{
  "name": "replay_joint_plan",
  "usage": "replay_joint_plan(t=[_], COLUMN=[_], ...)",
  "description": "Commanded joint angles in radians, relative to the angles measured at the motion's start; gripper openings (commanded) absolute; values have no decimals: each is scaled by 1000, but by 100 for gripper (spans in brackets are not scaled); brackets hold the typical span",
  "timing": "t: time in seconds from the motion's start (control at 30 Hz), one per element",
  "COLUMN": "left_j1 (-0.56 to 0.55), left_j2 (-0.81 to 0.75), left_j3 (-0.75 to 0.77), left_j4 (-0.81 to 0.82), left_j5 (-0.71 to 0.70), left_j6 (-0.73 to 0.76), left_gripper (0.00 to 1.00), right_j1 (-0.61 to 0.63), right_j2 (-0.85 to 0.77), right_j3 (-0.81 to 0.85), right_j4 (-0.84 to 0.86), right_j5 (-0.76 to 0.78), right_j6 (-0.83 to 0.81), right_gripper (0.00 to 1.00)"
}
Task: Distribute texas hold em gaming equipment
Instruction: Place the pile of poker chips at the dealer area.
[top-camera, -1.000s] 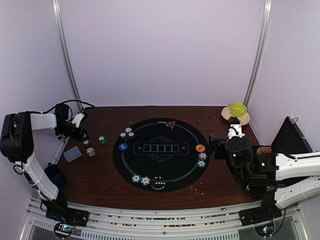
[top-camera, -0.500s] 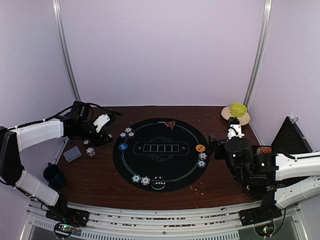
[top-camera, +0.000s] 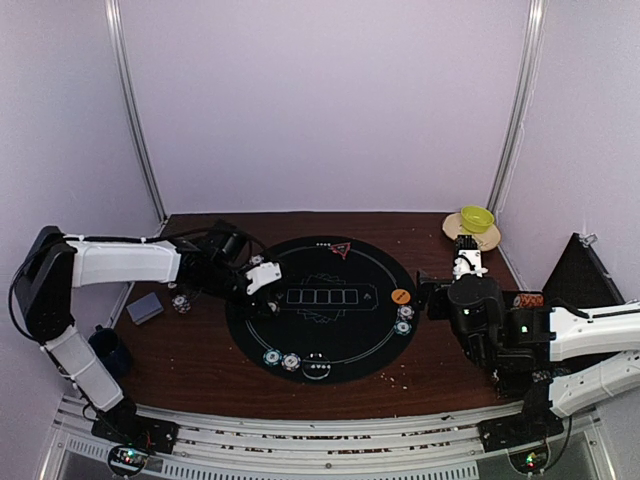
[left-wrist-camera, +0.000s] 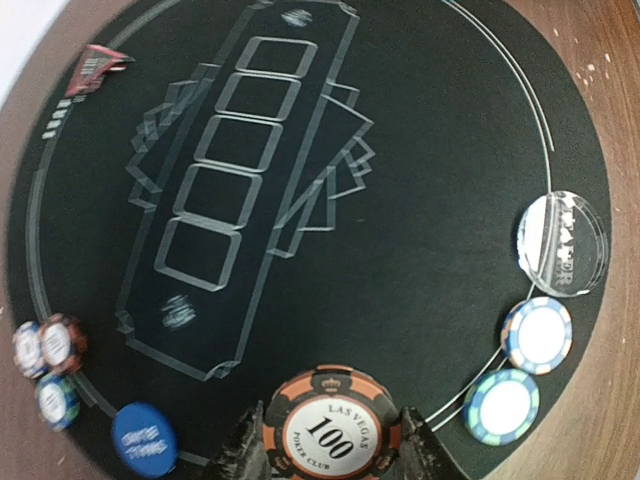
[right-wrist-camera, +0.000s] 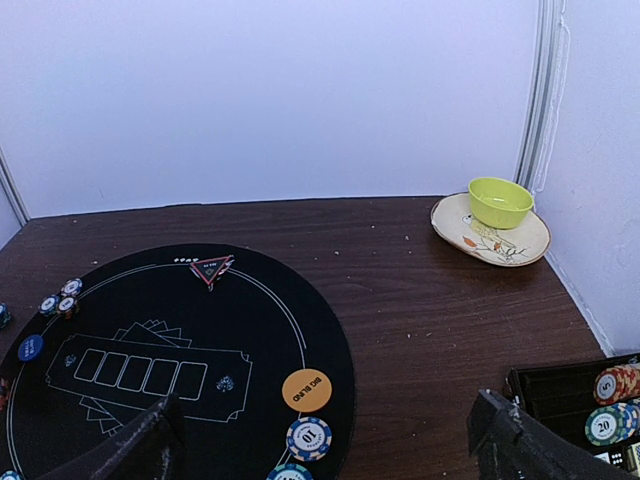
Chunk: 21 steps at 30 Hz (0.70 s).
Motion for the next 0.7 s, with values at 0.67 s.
replay_joint_plan(t=[0.67], left_j1=[-142], left_j2=[219], left_j3=[59], left_j4=[57], left_j5=[-6], left_j6=[-3], left_gripper=[33], right_j1=[5], right_j2=[-5], right_j3=[28], right_j4=[-16], right_j5=[12], right_j6=[-7], right_gripper=[100])
